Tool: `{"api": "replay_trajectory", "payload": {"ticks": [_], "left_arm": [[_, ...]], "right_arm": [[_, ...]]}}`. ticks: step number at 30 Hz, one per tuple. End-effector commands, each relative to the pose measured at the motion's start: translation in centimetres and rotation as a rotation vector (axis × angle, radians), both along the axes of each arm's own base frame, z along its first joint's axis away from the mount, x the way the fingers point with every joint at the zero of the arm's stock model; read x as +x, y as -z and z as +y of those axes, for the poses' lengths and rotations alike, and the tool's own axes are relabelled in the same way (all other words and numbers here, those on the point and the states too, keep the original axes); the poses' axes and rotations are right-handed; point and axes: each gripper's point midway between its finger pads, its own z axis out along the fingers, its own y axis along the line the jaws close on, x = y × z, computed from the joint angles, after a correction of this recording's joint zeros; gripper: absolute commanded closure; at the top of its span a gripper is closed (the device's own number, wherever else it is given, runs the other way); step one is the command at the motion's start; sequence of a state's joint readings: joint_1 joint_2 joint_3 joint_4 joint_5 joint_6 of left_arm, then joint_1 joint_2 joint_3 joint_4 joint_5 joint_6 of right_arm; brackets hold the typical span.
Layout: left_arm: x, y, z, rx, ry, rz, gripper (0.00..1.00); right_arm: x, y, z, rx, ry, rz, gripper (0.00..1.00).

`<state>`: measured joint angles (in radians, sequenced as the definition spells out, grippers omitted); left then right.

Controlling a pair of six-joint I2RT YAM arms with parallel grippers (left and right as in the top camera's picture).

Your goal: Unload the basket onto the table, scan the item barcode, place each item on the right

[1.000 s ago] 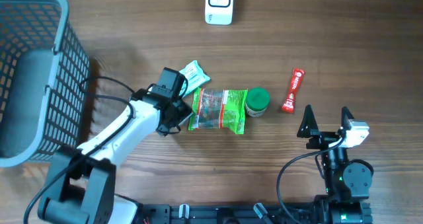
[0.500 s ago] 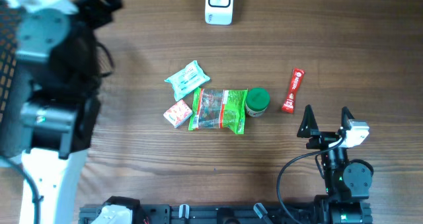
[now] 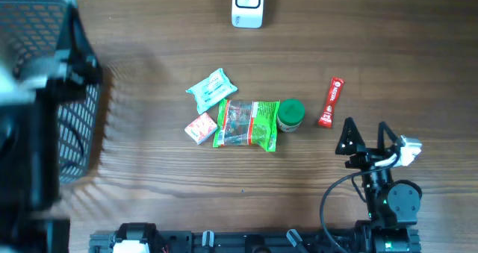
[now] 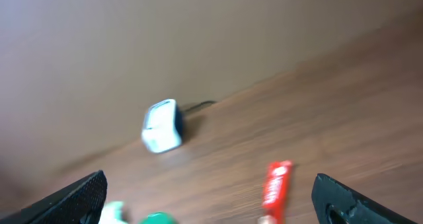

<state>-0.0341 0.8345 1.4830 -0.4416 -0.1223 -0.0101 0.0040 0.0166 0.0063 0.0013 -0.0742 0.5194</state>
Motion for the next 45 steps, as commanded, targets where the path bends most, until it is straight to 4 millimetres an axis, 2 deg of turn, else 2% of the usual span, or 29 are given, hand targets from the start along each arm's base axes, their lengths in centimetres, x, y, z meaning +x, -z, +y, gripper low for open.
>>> {"api": "replay_trajectory", "payload": {"ticks": [1, 3, 6, 10, 12, 14, 15, 18, 20, 22, 24, 25, 26, 28, 30, 32, 34, 36, 38, 39, 40, 45], "left_arm": [[-5.4, -0.4, -0.2, 0.02, 0.018, -0.133, 0.0], [-8.0, -1.0, -0.2, 0.019, 0.018, -0.197, 0.0], [-11.3, -1.8, -0.1, -0.018, 0.034, -0.271, 0.0], [-12.0, -2.0, -0.5, -0.017, 0.056, -0.286, 0.0], [-12.1, -2.0, -1.2, -0.002, 0.096, -0.289, 0.0], [-13.5, -2.3, -3.0, 0.037, 0.199, -0.316, 0.0], [-14.4, -2.4, -3.5, 0.049, 0.225, -0.333, 0.0], [-18.1, -2.9, -3.9, 0.068, 0.249, -0.412, 0.0], [-19.8, -3.2, -3.8, 0.072, 0.248, -0.454, 0.0], [-20.1, -3.2, -3.7, 0.072, 0.244, -0.461, 0.0], [-20.0, -3.0, -3.8, 0.071, 0.245, -0.45, 0.0], [-20.0, -3.0, -3.8, 0.071, 0.245, -0.45, 0.0], [-20.0, -3.0, -3.8, 0.071, 0.245, -0.45, 0.0], [-20.0, -3.0, -3.8, 0.071, 0.246, -0.45, 0.0], [-20.0, -3.0, -3.8, 0.07, 0.246, -0.45, 0.0], [-20.0, -3.0, -3.8, 0.07, 0.246, -0.45, 0.0], [-20.0, -3.0, -3.8, 0.07, 0.248, -0.45, 0.0], [-20.0, -3.0, -4.0, 0.076, 0.262, -0.449, 0.0], [-20.2, -2.8, -5.0, 0.101, 0.314, -0.447, 0.0], [-20.2, -2.8, -5.1, 0.104, 0.322, -0.447, 0.0], [-20.2, -2.8, -5.1, 0.104, 0.322, -0.447, 0.0], [-20.2, -2.8, -5.2, 0.104, 0.323, -0.444, 0.0]], "right_arm": [[-1.3, -0.6, 5.4, 0.426, -0.322, 0.078, 0.0], [-2.6, -0.7, 7.8, 0.494, -0.476, 0.135, 0.0], [-4.1, -0.6, 9.8, 0.539, -0.613, 0.198, 0.0], [-5.8, -1.4, 11.5, 0.47, -0.754, 0.187, 0.0], [-6.3, -4.2, 11.5, 0.419, -0.767, 0.112, 0.01], [-6.7, -8.5, 10.7, 0.349, -0.706, 0.04, 0.01], [-6.6, -9.1, 10.1, 0.324, -0.651, 0.063, 0.0], [-5.9, -9.2, 6.4, 0.216, -0.359, 0.329, 0.01], [-5.2, -9.7, 5.1, 0.146, -0.28, 0.492, 0.0], [-3.8, -10.5, 3.9, 0.128, -0.206, 0.666, 0.0], [-2.4, -10.6, 2.8, 0.219, -0.082, 0.864, 0.01], [-1.9, -10.1, 2.2, 0.275, 0.007, 1.008, 0.0], [-1.2, -10.0, 2.3, 0.294, 0.018, 1.1, 0.0], [-0.1, -8.8, 3.7, 0.352, -0.022, 1.267, 0.0], [1.6, -6.7, 5.2, 0.413, -0.081, 1.365, 0.01], [3.6, -3.5, 6.0, 0.442, -0.109, 1.482, 0.0], [5.3, -1.3, 6.6, 0.426, -0.123, 1.52, 0.0], [7.3, 0.9, 7.8, 0.316, -0.032, 1.494, 0.0], [9.0, 1.9, 10.4, 0.178, -0.015, 1.415, 0.0], [9.5, 2.6, 12.4, 0.137, -0.028, 1.396, 0.0], [9.5, 3.6, 13.6, 0.123, -0.002, 1.404, 0.0], [8.7, 7.8, 13.6, 0.082, 0.115, 1.524, 0.0]]}}
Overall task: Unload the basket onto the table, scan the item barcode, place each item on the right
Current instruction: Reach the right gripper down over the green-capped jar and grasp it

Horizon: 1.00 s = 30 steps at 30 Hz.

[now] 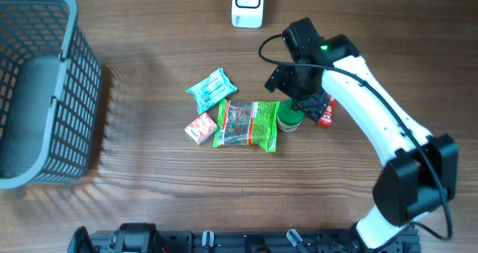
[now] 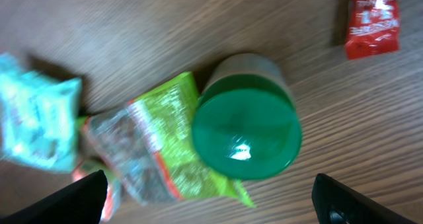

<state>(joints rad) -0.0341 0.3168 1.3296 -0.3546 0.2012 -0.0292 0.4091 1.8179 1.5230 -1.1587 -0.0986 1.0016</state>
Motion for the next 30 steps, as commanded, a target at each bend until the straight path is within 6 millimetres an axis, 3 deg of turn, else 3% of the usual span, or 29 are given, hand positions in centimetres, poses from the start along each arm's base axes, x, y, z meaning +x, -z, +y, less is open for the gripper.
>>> {"api": "replay_trajectory", "payload": {"ticks": [1, 4, 10, 13, 17, 19, 24, 30], "left_arm": [[0.2, 0.1, -0.3, 0.005, 0.017, 0.007, 0.0], [0.2, 0.1, -0.3, 0.005, 0.017, 0.007, 0.0], [0.2, 0.1, -0.3, 0.005, 0.013, 0.007, 0.0], [0.2, 0.1, -0.3, 0.005, 0.013, 0.007, 0.0], [0.2, 0.1, -0.3, 0.005, 0.013, 0.007, 0.0], [0.2, 0.1, -0.3, 0.005, 0.013, 0.007, 0.0], [0.2, 0.1, -0.3, 0.005, 0.013, 0.007, 0.0], [0.2, 0.1, -0.3, 0.005, 0.013, 0.008, 0.0]], "right_arm": [[0.5, 2.2, -1.3, -0.096, 0.059, 0.041, 0.0], [-0.1, 3.4, -1.7, -0.128, 0.062, 0.092, 0.0], [-1.9, 7.8, -1.2, -0.147, 0.139, 0.201, 0.0], [-1.3, 9.0, 0.0, -0.138, 0.123, 0.178, 0.0], [-1.9, 10.8, -0.5, -0.174, 0.138, 0.189, 0.01], [-2.4, 12.1, -0.7, -0.181, 0.139, 0.206, 0.07], [-1.8, 12.2, -0.8, -0.186, 0.126, 0.175, 0.22], [-0.2, 12.1, -1.0, -0.184, 0.029, 0.117, 0.23]]}}
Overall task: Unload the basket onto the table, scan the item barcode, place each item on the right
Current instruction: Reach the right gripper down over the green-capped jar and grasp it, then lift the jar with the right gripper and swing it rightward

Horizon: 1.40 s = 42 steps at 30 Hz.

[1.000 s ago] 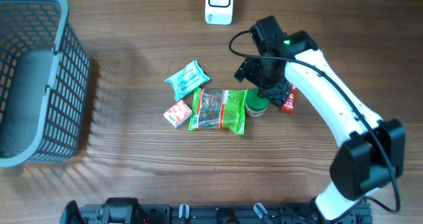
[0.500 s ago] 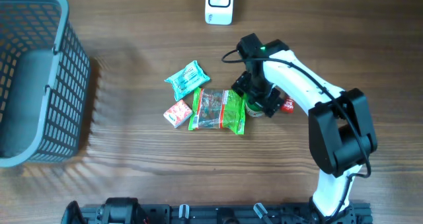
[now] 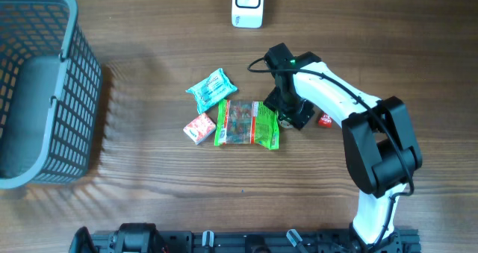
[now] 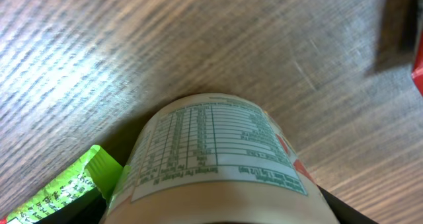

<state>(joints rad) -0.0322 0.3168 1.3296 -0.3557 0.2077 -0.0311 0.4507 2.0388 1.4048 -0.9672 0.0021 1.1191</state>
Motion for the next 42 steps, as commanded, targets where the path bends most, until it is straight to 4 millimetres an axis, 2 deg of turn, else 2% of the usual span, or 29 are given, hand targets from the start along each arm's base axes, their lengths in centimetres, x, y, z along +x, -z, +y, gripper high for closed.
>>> {"api": "replay_trajectory", "payload": {"ticks": [1, 2, 5, 6, 10, 13, 15, 17, 18, 19, 24, 27, 30, 31, 32, 33, 34, 38, 40, 42], "left_arm": [[0.2, 0.1, -0.2, 0.003, 0.009, 0.009, 0.0], [0.2, 0.1, -0.2, 0.003, 0.009, 0.009, 0.0], [0.3, 0.2, -0.2, 0.003, 0.009, 0.013, 0.0], [0.3, 0.2, -0.2, 0.003, 0.009, 0.013, 0.0], [0.3, 0.2, -0.2, 0.003, 0.009, 0.014, 0.0], [0.3, 0.3, -0.2, 0.003, 0.009, 0.017, 0.0], [0.3, 0.3, -0.2, 0.003, 0.009, 0.017, 0.0], [0.3, 0.3, -0.2, 0.003, 0.009, 0.017, 0.0], [0.3, 0.3, -0.2, 0.003, 0.009, 0.016, 0.0], [0.3, 0.3, -0.2, 0.003, 0.009, 0.016, 0.0], [0.3, 0.3, -0.2, 0.003, 0.009, 0.016, 0.0], [0.3, 0.3, -0.2, 0.003, 0.009, 0.017, 0.0], [0.3, 0.3, -0.2, 0.003, 0.009, 0.017, 0.0], [0.4, 0.3, -0.2, 0.003, 0.009, 0.018, 0.0], [0.4, 0.3, -0.2, 0.003, 0.009, 0.018, 0.0], [0.4, 0.3, -0.2, 0.003, 0.009, 0.018, 0.0], [0.4, 0.3, -0.2, 0.003, 0.009, 0.018, 0.0], [0.4, 0.4, -0.2, 0.003, 0.009, 0.021, 0.0], [0.4, 0.4, -0.2, 0.003, 0.009, 0.021, 0.0], [0.4, 0.4, -0.2, 0.003, 0.009, 0.021, 0.0]], "right_arm": [[0.6, 0.9, -0.8, -0.017, -0.07, 0.006, 0.23], [1.4, 0.3, -0.9, -0.009, -0.089, -0.009, 0.22], [3.4, -1.3, -1.6, 0.004, -0.093, -0.044, 0.06], [3.6, -1.5, -1.9, 0.004, -0.093, -0.046, 0.05], [3.3, -1.6, -2.4, 0.006, -0.085, -0.022, 0.05], [1.8, -1.7, -1.6, 0.058, -0.085, 0.042, 0.05], [0.8, -1.7, -1.5, 0.072, -0.08, 0.084, 0.06], [0.7, -1.3, -1.7, 0.047, -0.089, 0.079, 0.14], [0.7, -1.0, -1.8, 0.037, -0.091, 0.073, 0.23], [0.8, -0.9, -1.8, 0.033, -0.092, 0.065, 0.27], [3.2, -1.2, -2.7, 0.032, -0.099, -0.012, 0.29], [4.7, -1.7, -4.8, 0.039, -0.108, -0.039, 0.3], [5.5, -1.7, -7.2, 0.035, -0.071, -0.046, 0.24], [5.7, -1.7, -8.3, 0.035, -0.042, -0.045, 0.18], [5.6, -1.7, -8.6, 0.042, -0.034, -0.039, 0.13], [5.3, -1.7, -8.7, 0.039, -0.034, -0.027, 0.04], [5.1, -1.7, -8.5, 0.038, -0.05, -0.018, 0.0], [4.4, -1.8, -7.8, 0.049, -0.072, 0.005, 0.01], [3.7, -1.8, -6.8, 0.103, -0.066, 0.034, 0.01], [2.9, -1.9, -6.8, 0.099, 0.011, 0.071, 0.01]]}}
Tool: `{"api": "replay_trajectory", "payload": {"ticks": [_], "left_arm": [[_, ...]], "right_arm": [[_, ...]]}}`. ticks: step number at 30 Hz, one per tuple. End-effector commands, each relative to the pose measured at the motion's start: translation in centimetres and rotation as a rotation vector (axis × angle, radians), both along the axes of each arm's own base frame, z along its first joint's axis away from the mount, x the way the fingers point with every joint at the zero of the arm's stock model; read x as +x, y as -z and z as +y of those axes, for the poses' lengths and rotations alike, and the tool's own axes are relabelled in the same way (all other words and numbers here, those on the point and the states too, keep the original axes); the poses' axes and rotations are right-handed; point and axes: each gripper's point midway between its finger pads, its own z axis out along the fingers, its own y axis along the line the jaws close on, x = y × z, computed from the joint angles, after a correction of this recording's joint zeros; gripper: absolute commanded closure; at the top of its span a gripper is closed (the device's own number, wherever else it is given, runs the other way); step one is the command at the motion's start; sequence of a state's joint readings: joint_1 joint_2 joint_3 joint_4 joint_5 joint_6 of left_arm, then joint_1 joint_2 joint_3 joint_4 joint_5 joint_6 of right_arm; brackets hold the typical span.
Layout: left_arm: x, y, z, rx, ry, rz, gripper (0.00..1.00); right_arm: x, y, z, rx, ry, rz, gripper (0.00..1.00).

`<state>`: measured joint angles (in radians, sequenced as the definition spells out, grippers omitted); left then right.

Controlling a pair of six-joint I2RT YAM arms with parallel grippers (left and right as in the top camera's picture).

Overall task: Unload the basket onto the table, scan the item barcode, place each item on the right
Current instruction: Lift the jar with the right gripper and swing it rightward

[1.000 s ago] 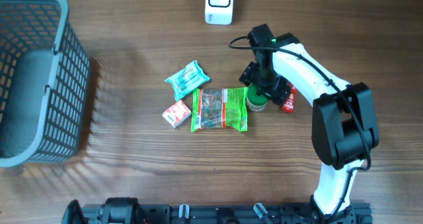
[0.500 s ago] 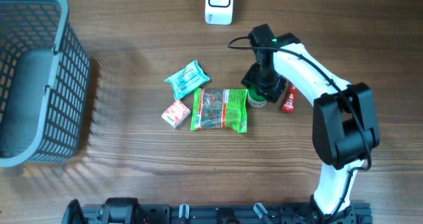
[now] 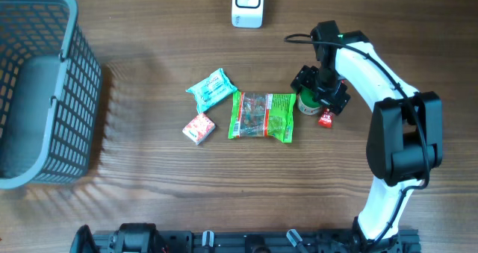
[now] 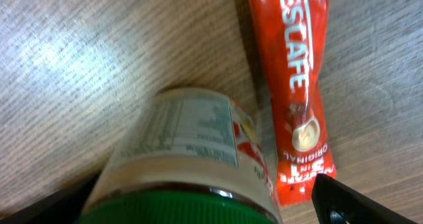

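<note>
A jar with a green lid (image 3: 307, 102) and a pale printed label (image 4: 192, 145) stands on the wood table, right of centre. My right gripper (image 3: 320, 91) is down over it, one finger on each side (image 4: 205, 201). The jaws are spread wide, with a strip of table showing between the jar and the right fingertip (image 4: 337, 201). A red Nescafe sachet (image 4: 299, 85) lies right beside the jar, partly under the arm overhead (image 3: 326, 119). The white scanner (image 3: 247, 3) stands at the table's far edge. My left gripper is out of view.
A green snack packet (image 3: 261, 116) lies just left of the jar. Farther left are a teal packet (image 3: 211, 89) and a small red-and-white box (image 3: 199, 127). A grey mesh basket (image 3: 75, 96) fills the left end of the table.
My right gripper and the jar between its fingers have moved right and away from me, from beside the green packet to beside the red sachet. The green packet has also shifted right and turned.
My right gripper began open near the table's front right, the left arm over the basket. Then the left arm was gone and the right gripper hung open above the jar. Later it was down around the jar; now both are beside the sachet.
</note>
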<state>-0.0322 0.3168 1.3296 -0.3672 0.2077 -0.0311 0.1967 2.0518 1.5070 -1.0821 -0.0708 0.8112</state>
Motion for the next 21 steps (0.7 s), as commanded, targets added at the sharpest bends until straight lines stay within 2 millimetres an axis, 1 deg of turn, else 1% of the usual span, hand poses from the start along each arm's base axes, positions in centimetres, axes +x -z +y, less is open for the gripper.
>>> {"api": "replay_trajectory", "payload": {"ticks": [1, 4, 6, 9, 12, 17, 19, 21], "left_arm": [[0.3, 0.1, -0.2, 0.003, 0.009, 0.01, 0.0], [0.2, 0.1, -0.2, 0.003, 0.009, 0.009, 0.0], [0.2, 0.1, -0.2, 0.003, 0.009, 0.009, 0.0], [0.2, 0.1, -0.2, 0.003, 0.009, 0.009, 0.0], [0.2, 0.1, -0.2, 0.003, 0.009, 0.009, 0.0], [0.2, 0.1, -0.2, 0.003, 0.009, 0.009, 0.0], [0.2, 0.1, -0.2, 0.003, 0.009, 0.009, 0.0], [0.2, 0.1, -0.2, 0.003, 0.009, 0.009, 0.0]], "right_arm": [[-0.1, 0.2, 0.7, 0.022, 0.062, 0.026, 0.01], [0.5, 1.4, 1.6, 0.019, 0.085, -0.021, 0.03], [0.8, 1.8, 1.5, -0.034, 0.107, -0.049, 0.05], [1.1, 1.8, 1.9, -0.038, 0.092, -0.07, 0.05], [1.2, 1.9, 1.4, -0.084, 0.087, -0.082, 0.1], [1.9, 1.9, 1.5, -0.076, 0.122, -0.107, 0.1], [1.6, 2.3, 1.5, -0.081, 0.14, -0.091, 0.11], [1.1, 3.4, 1.6, -0.079, 0.145, -0.053, 0.13]]}}
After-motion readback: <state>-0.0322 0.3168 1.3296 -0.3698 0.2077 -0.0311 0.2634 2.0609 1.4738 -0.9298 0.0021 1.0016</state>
